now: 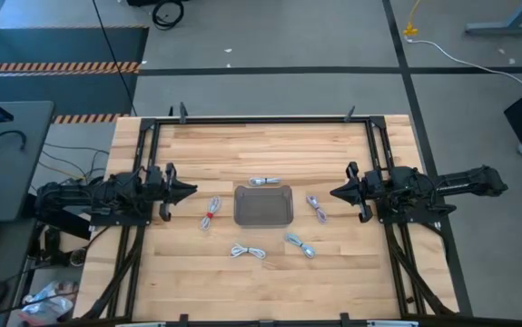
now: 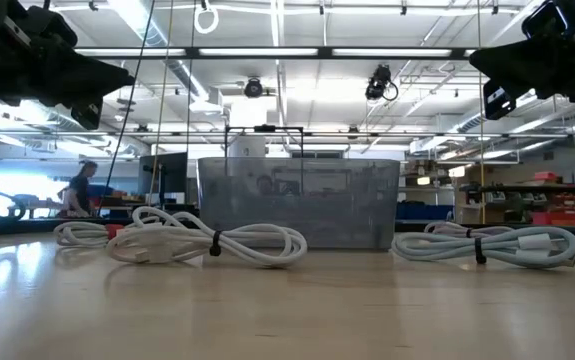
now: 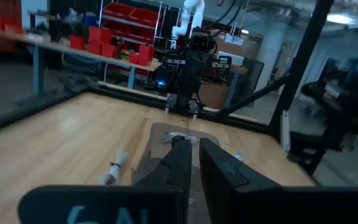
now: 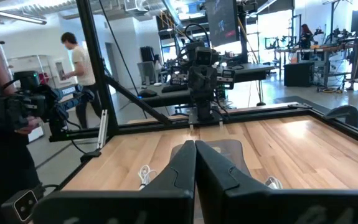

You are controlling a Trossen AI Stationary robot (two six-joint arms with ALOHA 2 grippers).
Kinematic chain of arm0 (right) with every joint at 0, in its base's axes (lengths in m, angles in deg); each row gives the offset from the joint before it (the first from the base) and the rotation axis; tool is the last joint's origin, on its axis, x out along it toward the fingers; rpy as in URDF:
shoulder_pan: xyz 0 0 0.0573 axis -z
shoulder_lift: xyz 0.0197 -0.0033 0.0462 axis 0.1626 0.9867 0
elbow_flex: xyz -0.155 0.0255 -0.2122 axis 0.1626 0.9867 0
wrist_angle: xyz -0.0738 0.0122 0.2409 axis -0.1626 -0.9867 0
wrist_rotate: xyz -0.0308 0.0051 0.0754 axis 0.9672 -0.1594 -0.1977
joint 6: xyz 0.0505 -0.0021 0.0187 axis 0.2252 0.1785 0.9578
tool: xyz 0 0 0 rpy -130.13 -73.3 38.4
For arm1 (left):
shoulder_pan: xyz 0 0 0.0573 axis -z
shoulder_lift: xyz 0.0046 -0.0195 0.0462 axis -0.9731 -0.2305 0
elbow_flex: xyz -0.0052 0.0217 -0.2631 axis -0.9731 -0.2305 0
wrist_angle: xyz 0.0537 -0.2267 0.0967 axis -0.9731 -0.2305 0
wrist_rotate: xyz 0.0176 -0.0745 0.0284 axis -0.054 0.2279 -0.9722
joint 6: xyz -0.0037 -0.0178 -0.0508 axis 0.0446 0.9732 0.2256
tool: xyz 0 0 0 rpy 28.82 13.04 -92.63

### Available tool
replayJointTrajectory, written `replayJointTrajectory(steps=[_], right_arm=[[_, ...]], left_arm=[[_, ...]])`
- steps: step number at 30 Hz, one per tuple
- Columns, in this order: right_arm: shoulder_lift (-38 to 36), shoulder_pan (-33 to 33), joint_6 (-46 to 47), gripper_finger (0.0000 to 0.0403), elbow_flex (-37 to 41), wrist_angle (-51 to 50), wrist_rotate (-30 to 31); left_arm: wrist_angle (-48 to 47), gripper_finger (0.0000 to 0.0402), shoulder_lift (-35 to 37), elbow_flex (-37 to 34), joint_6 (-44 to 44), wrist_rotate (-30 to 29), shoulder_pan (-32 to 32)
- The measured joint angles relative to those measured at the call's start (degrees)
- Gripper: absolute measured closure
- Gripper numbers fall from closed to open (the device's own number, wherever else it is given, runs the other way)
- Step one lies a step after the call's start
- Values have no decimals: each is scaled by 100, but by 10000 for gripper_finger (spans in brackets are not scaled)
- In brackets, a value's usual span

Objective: Pick and place USB-C Cables
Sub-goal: Put the middle white charger cable into the black bin

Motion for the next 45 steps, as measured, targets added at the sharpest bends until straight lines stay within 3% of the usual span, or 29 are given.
replayJointTrajectory(steps=[6,10,14,19,28,34,39,45], right_arm=[[1,-1,0,391,1,0,-1],[1,1,-1,391,1,0,0],[0,0,0,391,1,4,1],[2,-2,0,391,1,264,0],[2,-2,19,391,2,975,1],[2,-6,686,391,2,1444,-43],[2,-6,1038,391,2,2078,13],[0,14,1056,391,2,2601,645]], left_arm=[[35,363,0,-1,1221,-10,-1],[317,363,0,1,1834,-437,-2],[747,363,0,1,2450,-471,-2],[1074,363,0,1,2448,-461,-2],[1079,360,0,1,1308,-532,-22],[965,303,-81,164,1948,-794,-22],[-244,248,-554,1086,1446,-1345,-22],[-2510,240,-1971,2876,1585,-1637,-22]])
